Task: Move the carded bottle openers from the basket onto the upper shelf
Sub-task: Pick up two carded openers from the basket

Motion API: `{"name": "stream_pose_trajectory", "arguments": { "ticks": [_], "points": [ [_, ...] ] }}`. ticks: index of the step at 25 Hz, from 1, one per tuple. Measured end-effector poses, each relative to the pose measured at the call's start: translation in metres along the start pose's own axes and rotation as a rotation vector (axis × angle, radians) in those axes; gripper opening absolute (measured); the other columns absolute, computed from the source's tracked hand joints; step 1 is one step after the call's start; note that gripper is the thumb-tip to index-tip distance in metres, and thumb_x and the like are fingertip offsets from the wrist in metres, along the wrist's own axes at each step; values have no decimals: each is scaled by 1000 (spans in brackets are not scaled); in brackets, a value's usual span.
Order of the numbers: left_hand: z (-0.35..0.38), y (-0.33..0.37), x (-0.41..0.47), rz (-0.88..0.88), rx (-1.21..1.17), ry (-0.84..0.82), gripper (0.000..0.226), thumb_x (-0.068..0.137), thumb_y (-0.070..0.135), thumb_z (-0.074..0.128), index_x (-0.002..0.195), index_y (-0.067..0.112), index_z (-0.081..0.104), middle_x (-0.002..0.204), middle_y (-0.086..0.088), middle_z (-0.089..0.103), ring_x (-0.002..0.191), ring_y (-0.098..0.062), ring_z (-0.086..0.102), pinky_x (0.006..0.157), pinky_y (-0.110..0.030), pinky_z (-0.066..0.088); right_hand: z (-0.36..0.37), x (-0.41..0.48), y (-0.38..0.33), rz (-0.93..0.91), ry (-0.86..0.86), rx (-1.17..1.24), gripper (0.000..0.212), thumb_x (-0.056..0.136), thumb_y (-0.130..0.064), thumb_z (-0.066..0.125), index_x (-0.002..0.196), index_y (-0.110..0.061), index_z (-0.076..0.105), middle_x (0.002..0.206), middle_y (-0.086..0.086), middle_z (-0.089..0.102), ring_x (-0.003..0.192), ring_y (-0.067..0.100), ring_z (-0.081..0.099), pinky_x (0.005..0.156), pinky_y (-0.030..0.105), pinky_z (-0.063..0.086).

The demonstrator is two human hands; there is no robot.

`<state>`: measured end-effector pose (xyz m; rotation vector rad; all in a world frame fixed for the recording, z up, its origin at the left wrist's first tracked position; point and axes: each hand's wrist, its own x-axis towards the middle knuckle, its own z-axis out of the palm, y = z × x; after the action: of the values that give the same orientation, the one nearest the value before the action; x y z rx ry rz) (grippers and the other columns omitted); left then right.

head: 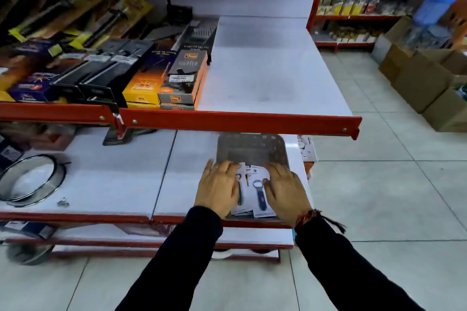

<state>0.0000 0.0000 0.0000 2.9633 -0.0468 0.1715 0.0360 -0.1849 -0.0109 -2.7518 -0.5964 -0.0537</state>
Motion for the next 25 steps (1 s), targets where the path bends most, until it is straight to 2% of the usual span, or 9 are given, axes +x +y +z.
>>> {"name": "stream_pose_trajectory", "arguments": {
  "ticks": [2,5,10,14,18,20,21,23,25],
  "points": [
    [12,-6,24,20,109,-58,45,95,28,42,138,26,54,131,2,61,125,-19,55,126,-49,0,15,27,11,16,-82,6,43,98,-26,39,138,-17,51,139,6,57,124,29,53,102,40,46],
    [24,-15,63,12,245,-161,49,95,34,46,142,23,51,142,1,56,138,-20,46,118,-52,-20,31,70,22,70,-186,10,40,97,-22,41,132,-14,56,133,11,60,118,33,57,96,42,51],
    [67,-19,99,-4,423,-414,60,97,43,38,153,21,34,163,0,29,154,-23,17,109,-61,-27,70,114,33,103,-410,-12,49,88,-8,45,134,-18,58,142,12,52,125,37,55,102,45,50],
    [89,-24,107,-11,548,-492,64,98,47,33,156,19,26,162,-2,30,155,-29,14,114,-65,-21,86,117,43,90,-434,-61,47,85,-7,50,127,-21,65,139,7,52,127,33,53,103,46,49],
    [88,-23,109,-36,429,-437,64,92,54,47,147,22,41,155,-1,42,152,-27,23,101,-62,-34,79,117,45,85,-418,-98,39,90,-23,49,127,-16,61,133,10,54,124,34,53,98,45,51],
    [82,-20,109,-53,271,-379,47,91,44,53,133,22,51,136,-1,60,140,-25,44,103,-57,-36,71,119,44,120,-417,-64,35,89,-27,48,118,-13,61,118,14,65,110,36,64,88,40,54],
    [78,-19,111,-55,207,-342,36,92,38,52,125,22,55,124,-1,67,131,-24,54,107,-56,-34,66,120,44,149,-410,-34,33,86,-28,49,112,-13,63,106,15,69,100,36,68,82,37,56],
    [70,-18,112,-64,141,-290,23,96,33,49,115,25,59,110,2,72,119,-24,62,114,-56,-25,53,122,45,178,-398,31,29,81,-26,49,101,-12,65,89,12,70,87,34,71,77,36,59],
    [61,-18,112,-95,89,-306,23,99,34,47,114,28,64,107,3,73,118,-22,62,117,-56,-19,39,120,46,162,-408,73,24,80,-21,49,93,-13,67,89,12,71,87,34,70,79,39,60]
  ]
}}
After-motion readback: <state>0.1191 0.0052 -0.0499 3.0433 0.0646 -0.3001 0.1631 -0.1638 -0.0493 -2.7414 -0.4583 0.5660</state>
